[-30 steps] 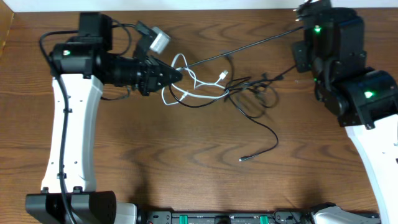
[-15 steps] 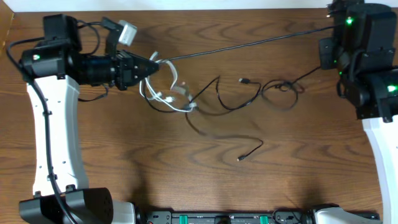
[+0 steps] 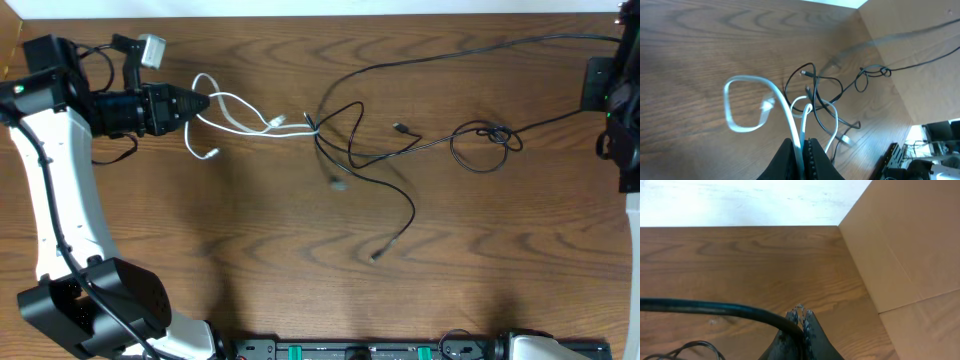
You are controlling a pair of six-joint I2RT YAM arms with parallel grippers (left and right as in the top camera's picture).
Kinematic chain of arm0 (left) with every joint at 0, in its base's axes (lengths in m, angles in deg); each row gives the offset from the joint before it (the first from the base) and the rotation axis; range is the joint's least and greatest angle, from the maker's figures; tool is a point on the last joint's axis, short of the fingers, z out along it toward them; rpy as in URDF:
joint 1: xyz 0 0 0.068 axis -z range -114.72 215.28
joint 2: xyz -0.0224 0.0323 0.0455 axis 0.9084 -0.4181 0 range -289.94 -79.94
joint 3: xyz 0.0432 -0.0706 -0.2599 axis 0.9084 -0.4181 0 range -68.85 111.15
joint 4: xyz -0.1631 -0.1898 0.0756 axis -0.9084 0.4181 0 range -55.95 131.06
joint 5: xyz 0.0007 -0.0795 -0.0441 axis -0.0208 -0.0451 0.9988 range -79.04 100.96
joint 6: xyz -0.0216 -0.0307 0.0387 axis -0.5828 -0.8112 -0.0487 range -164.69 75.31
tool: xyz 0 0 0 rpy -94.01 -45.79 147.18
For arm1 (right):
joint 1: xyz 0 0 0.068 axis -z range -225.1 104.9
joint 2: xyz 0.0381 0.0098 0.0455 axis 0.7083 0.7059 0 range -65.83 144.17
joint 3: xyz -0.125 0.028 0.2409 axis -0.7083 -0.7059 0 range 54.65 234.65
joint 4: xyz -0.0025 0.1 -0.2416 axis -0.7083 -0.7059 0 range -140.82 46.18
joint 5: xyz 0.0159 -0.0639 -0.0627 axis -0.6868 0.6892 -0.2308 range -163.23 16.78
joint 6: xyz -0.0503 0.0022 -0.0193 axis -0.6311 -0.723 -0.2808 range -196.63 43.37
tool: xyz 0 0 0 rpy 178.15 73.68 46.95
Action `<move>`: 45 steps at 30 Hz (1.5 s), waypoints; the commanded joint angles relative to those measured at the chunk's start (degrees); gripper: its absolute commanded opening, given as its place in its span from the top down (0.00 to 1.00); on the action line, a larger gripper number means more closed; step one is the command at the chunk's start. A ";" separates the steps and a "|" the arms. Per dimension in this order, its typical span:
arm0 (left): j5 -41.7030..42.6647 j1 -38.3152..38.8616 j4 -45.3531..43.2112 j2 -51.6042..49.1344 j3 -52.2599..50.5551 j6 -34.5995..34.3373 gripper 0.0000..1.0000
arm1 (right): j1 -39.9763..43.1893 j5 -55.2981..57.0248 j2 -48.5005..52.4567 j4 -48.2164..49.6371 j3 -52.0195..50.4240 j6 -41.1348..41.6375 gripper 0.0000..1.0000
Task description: Untangle cables
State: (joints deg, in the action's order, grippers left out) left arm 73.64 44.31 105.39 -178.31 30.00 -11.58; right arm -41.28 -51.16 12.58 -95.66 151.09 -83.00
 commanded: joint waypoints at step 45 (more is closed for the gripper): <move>-27.82 6.21 -7.39 -1.49 1.25 -12.68 0.92 | 11.61 4.33 -1.40 -1.99 6.14 4.26 0.99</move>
State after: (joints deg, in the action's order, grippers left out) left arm 47.56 50.91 98.11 -178.66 30.00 -23.85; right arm -31.40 -48.17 12.47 -97.34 154.57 -80.92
